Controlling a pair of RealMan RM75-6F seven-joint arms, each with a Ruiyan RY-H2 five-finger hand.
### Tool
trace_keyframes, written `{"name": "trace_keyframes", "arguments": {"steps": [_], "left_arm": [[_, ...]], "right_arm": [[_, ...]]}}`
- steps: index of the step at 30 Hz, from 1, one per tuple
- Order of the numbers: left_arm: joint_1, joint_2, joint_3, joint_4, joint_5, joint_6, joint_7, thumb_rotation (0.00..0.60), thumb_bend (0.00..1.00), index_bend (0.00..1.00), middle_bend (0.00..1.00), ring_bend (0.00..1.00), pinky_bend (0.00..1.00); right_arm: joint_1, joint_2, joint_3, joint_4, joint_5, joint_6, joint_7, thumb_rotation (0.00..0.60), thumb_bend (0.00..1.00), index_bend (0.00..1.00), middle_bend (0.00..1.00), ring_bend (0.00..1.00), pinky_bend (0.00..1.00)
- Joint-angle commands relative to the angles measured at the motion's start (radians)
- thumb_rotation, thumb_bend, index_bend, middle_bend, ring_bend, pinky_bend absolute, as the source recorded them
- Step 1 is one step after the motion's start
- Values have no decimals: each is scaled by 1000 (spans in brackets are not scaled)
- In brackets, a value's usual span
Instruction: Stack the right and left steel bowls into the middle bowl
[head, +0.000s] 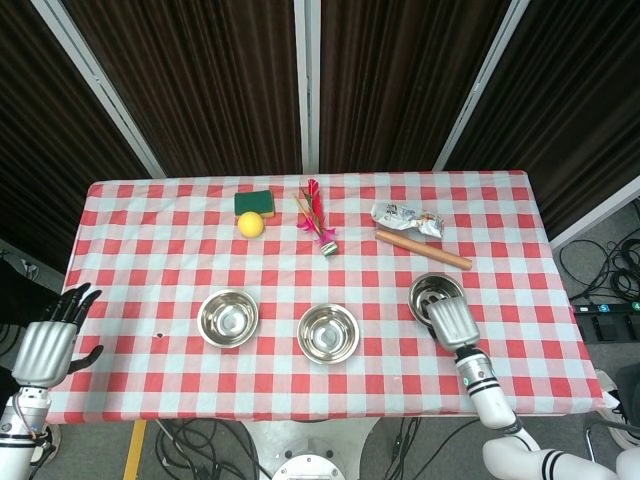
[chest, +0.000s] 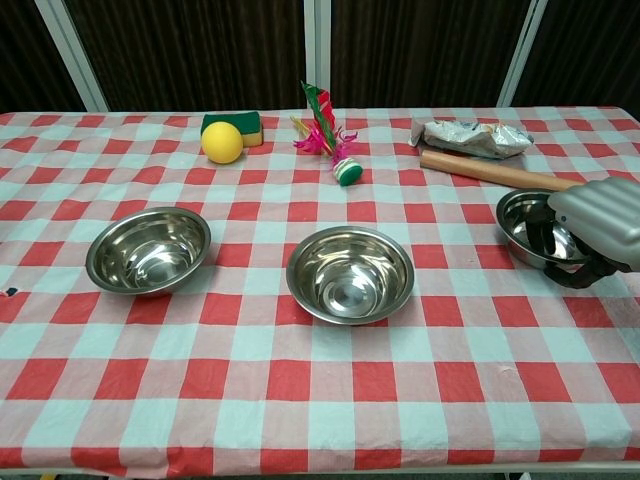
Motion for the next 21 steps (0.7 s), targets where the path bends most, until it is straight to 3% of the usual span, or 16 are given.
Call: {"name": "trace_keyframes", "arguments": {"steps": [1,21], "left_arm": [[0,0,0,2,0,-1,-3,600,225,163,174,132,261],[-6,-1,4,5,7,-3,-15,600,223,163,174,132,262]], "right_arm": [[3,-5,-1,9,-4,7,7,600,265,538,499,606,634],[11,-23,-13,31,8,29,3,600,307,666,584,621,634]]}}
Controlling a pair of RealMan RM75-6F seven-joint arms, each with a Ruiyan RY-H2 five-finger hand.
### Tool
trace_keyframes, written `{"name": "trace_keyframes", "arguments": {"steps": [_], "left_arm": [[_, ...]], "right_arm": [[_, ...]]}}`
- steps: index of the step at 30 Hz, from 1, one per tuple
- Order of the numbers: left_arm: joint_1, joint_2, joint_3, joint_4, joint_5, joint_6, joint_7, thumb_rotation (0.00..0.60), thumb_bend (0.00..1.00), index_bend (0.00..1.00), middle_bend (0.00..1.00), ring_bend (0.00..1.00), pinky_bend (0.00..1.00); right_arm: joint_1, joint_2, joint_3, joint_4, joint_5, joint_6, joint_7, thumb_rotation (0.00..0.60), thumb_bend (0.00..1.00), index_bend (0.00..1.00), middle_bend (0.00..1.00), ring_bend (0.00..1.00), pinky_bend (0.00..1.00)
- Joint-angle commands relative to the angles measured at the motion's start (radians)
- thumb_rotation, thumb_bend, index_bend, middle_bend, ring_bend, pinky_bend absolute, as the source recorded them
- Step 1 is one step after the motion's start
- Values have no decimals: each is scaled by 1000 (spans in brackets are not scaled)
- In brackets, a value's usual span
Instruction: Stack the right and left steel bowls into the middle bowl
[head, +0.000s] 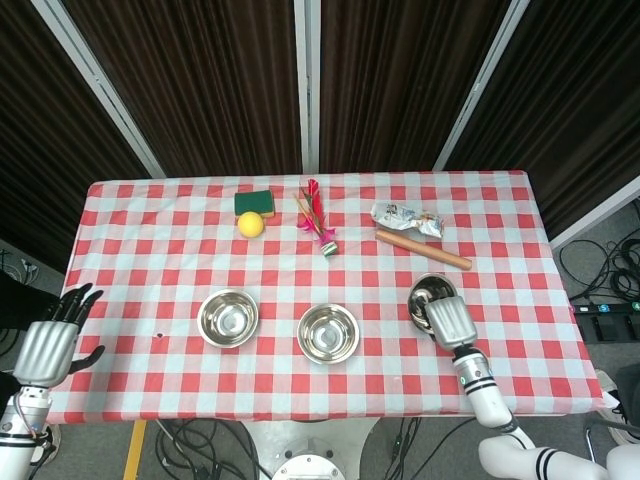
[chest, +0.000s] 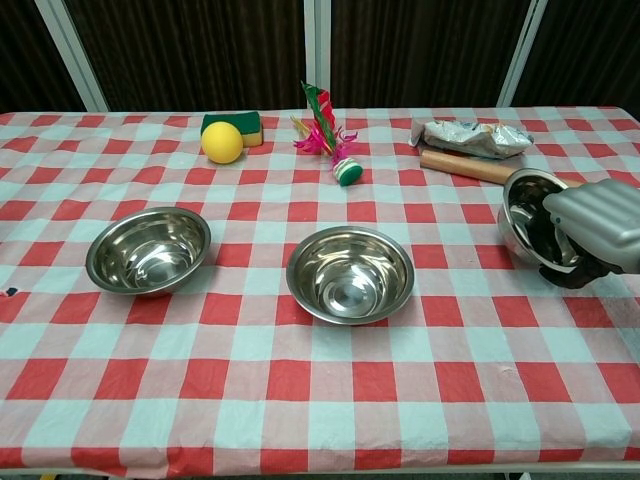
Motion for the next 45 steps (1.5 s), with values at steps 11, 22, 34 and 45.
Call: {"name": "trace_keyframes", "arguments": {"steps": [11,22,34,45], "left_arm": [[-2,2,-7,-3,-12,-1,0,600,221,163,174,132,264],[21,26,-17,-11,-27,35,-27,600,223,163,174,132,264],[34,33,-15,20,-36,36,-71,600,225,163,174,132,264],[33,31,-18,32,-31,37,-89,600,225,163,174,132,264]], "right_arm": [[15,46,-17,-159,-97,72,-38,600,311,666,584,621,634],[110,17,10,-373,-91,-15,-205,600,311,667,586,621,634],[197,-73,34,-359,30,-111,-298,600,294,664,577,619,634],[232,7,22,-436,68,-149,-275,600,0,449,464,567,633]]}}
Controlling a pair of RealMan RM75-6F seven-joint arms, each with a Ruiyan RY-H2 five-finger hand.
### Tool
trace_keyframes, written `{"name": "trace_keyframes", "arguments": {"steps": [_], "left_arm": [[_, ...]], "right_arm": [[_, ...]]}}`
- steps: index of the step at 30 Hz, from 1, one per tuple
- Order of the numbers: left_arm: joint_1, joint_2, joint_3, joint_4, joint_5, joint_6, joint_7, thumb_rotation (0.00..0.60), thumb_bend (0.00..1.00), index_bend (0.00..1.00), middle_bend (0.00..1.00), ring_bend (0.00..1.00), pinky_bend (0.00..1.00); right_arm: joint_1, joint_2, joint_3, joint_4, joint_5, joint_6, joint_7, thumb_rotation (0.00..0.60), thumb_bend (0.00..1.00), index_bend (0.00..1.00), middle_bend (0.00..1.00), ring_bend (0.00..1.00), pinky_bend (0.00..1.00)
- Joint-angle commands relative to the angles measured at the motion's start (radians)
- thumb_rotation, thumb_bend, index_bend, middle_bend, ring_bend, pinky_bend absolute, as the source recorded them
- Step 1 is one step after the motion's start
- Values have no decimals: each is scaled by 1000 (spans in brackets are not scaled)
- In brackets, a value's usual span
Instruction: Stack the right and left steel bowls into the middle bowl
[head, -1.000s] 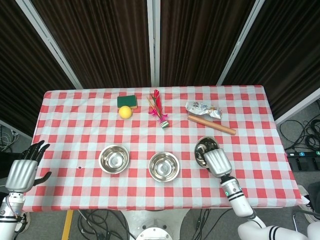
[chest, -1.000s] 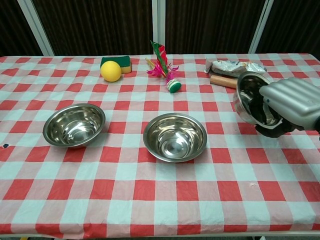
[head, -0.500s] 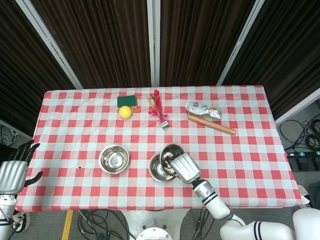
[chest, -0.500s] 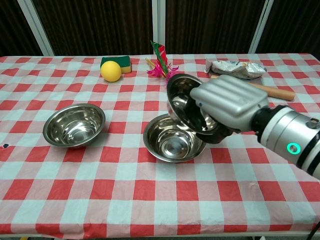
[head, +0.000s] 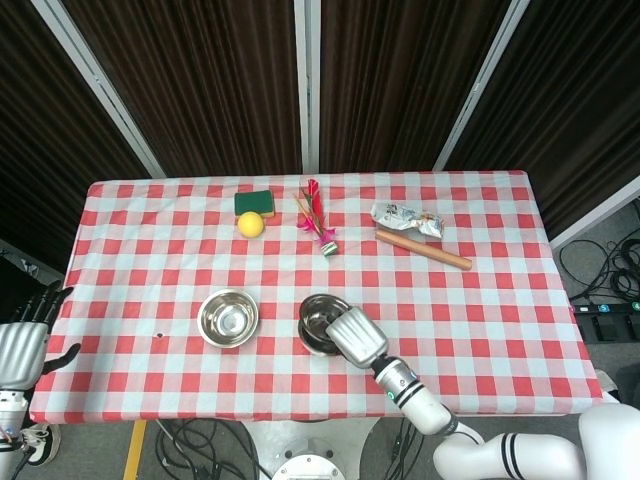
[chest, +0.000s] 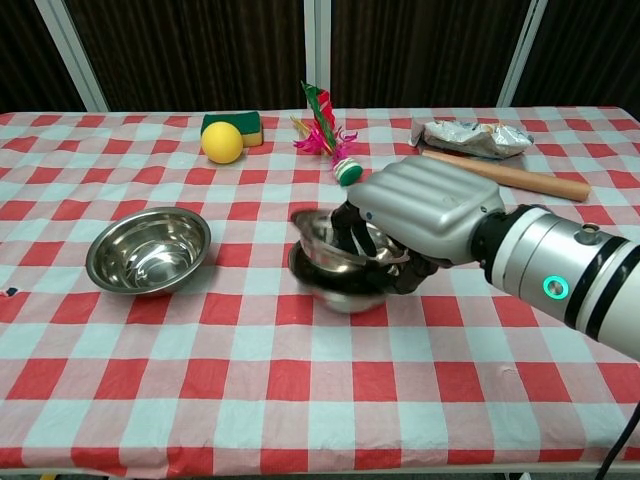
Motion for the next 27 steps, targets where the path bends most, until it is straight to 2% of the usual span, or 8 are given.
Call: {"name": "trace_keyframes", "arguments": {"steps": [1,7,16,18,21,22,25,27], "left_arm": [[-2,-1,0,-2,1,-3,3,600,225,163,174,132,264],[-5,4,-2,-14,4,-3,16,600,224,163,174,132,264],[-16,4,-4,-28,5,-17,42,600,225,163,174,132,264],[-21,2,-2,-35,6,-26,54,600,225,163,174,132,264],[-31,1,5,-54,11,-46,76,600,225,163,174,132,275],[-35,2,7,-62,13,-53,84,600,225,163,175,132,281],[-48,5,16,-102,24,-76,111,600,225,163,212,132,284],[-57,8,23,-134,29,-94,129,600,225,163,234,132,284]], "right_arm": [[7,20,-8,-20,18,-7,-1,600,0,442,461,565,633],[-6,80,-15,-80,-1,49,5,600,0,432,458,565,634],[-107,379,-25,-294,-41,194,96,600,0,429,470,574,634],[-147,428,-22,-298,-80,260,158,600,0,421,461,515,619],[-205,476,-14,-269,-127,358,251,600,0,359,360,331,513],[-222,490,-13,-263,-133,383,276,600,0,326,297,251,445],[-282,553,-16,-282,-102,437,327,600,0,239,177,106,282],[-307,594,-16,-312,-69,449,342,600,0,192,136,56,227]]}}
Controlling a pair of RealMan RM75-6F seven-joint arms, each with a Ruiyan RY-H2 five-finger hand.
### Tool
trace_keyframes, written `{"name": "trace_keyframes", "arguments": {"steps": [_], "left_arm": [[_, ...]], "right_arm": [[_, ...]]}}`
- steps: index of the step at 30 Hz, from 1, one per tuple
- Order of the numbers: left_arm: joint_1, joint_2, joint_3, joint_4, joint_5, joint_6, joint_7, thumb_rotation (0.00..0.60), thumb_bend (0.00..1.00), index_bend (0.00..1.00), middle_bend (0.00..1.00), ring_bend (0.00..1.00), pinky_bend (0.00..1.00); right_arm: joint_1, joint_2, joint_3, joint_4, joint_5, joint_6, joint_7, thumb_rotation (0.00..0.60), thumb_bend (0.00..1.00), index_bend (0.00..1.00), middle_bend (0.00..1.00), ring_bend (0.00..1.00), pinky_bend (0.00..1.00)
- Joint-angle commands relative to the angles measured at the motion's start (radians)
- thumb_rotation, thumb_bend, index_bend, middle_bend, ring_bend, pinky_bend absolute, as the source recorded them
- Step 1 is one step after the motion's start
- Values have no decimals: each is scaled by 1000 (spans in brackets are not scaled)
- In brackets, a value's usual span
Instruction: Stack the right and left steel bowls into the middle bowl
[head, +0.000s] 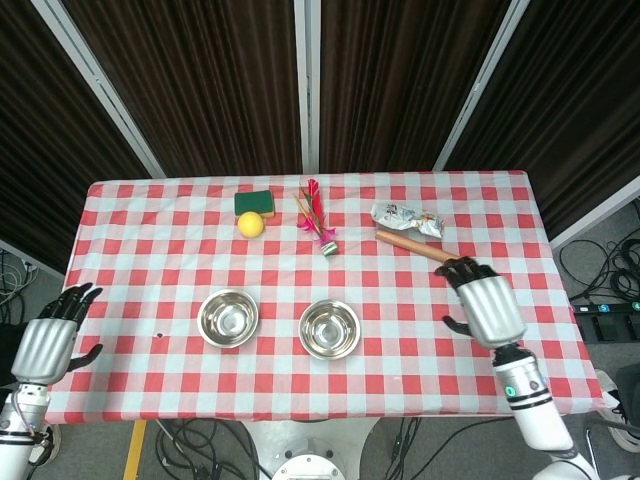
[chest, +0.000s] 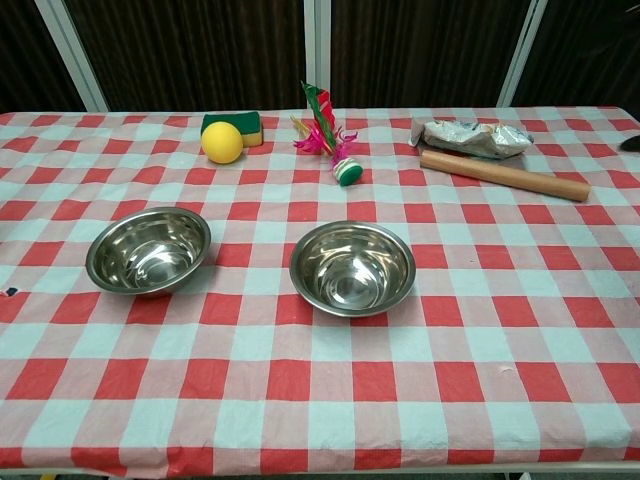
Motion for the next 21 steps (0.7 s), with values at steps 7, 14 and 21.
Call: {"name": "trace_keyframes", "arguments": {"steps": [7,14,21], "left_arm": [[-68,5,56,-175,76,-117,156,600,225,163,235,133,290],[-130,-77,83,-165,153,-197,251,600,224,174,235,164,339],[-189,-166,70,-89,247,-203,319,600,225,224,283,218,413]], "right_arm": [[-106,152,7,-52,54,56,110,600,0,163,120,37,205],[-93,136,21,-13,79,10,138,600,0,163,122,40,205],[-85,95,30,24,91,-7,136,600,0,163,123,40,203]]}}
